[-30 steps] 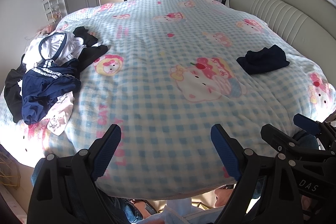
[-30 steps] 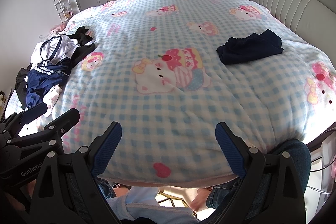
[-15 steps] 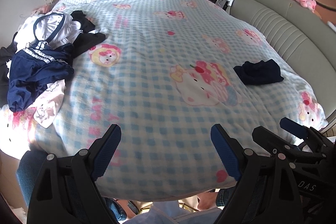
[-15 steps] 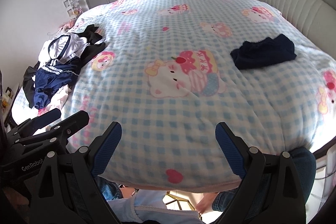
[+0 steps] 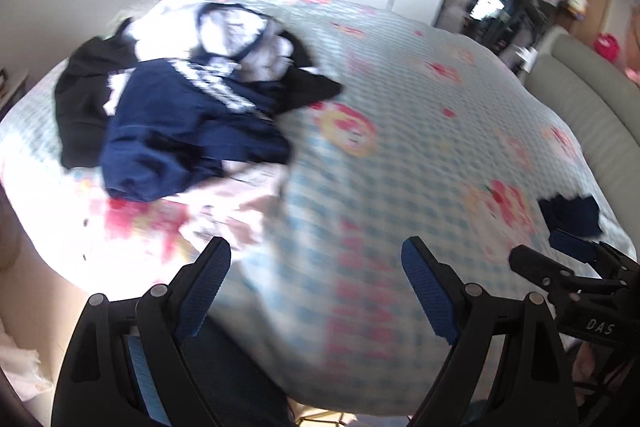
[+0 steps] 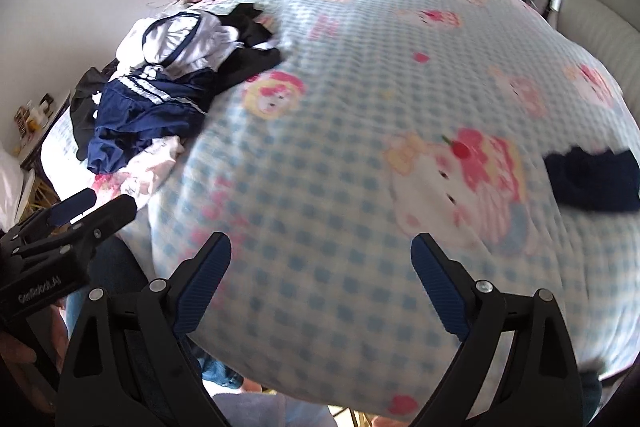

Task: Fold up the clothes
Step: 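Grasp the navy striped garment with the right gripper and lift it from the pile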

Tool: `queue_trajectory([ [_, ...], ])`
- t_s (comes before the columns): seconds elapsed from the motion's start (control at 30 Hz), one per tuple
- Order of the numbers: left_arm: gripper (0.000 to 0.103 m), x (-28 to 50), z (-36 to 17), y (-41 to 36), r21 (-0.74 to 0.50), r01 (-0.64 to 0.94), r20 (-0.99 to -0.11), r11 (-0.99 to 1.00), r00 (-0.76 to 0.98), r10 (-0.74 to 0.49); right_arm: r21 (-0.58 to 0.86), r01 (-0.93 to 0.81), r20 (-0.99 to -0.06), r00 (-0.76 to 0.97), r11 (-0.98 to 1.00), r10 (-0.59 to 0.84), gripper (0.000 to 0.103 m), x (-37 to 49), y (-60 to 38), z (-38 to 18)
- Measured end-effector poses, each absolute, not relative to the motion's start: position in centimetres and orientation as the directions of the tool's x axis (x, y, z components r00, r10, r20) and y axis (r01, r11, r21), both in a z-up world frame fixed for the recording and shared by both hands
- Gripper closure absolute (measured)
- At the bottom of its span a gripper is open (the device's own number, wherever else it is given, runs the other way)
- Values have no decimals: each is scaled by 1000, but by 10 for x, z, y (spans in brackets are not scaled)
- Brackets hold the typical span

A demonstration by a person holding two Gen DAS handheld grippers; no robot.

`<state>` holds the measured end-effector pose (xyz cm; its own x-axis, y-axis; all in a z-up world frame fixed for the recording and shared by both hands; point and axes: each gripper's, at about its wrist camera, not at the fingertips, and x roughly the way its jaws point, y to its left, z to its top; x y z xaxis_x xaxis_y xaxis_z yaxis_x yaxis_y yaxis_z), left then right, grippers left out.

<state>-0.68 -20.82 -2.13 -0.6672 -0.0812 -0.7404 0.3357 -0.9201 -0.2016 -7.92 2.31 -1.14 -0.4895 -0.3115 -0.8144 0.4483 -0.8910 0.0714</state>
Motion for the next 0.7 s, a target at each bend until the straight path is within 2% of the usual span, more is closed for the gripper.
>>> queue_trajectory([
  [0.13,20,0,-28,-271,-227,437,-750,-870,-648,-130,30,527,-806,-490,-849,-333,10,-93,-34,-9],
  [0.27,20,-9,-40,-317,-193,510,-768,-838,-610,-194,25,605,-817,-446,-796,-365,10,-110,-101,-19],
  [0.47,19,-36,-68,-377,-230,546,-805,-806,-572,-157,-12,695,-833,-404,-718,-377,10,-138,-191,-43],
  [0.57,19,-47,-83,-394,-289,546,-811,-786,-577,-102,-12,708,-844,-386,-706,-372,11,-151,-221,-57],
  [0.6,19,-49,-87,-398,-312,545,-809,-778,-582,-83,-8,714,-850,-374,-700,-372,12,-158,-233,-64],
  [0.67,21,-56,-96,-401,-340,544,-808,-768,-587,-58,3,724,-861,-349,-690,-370,24,-168,-251,-76],
  [0.7,24,-60,-100,-402,-354,543,-807,-762,-589,-46,20,730,-871,-323,-683,-371,26,-176,-261,-85],
])
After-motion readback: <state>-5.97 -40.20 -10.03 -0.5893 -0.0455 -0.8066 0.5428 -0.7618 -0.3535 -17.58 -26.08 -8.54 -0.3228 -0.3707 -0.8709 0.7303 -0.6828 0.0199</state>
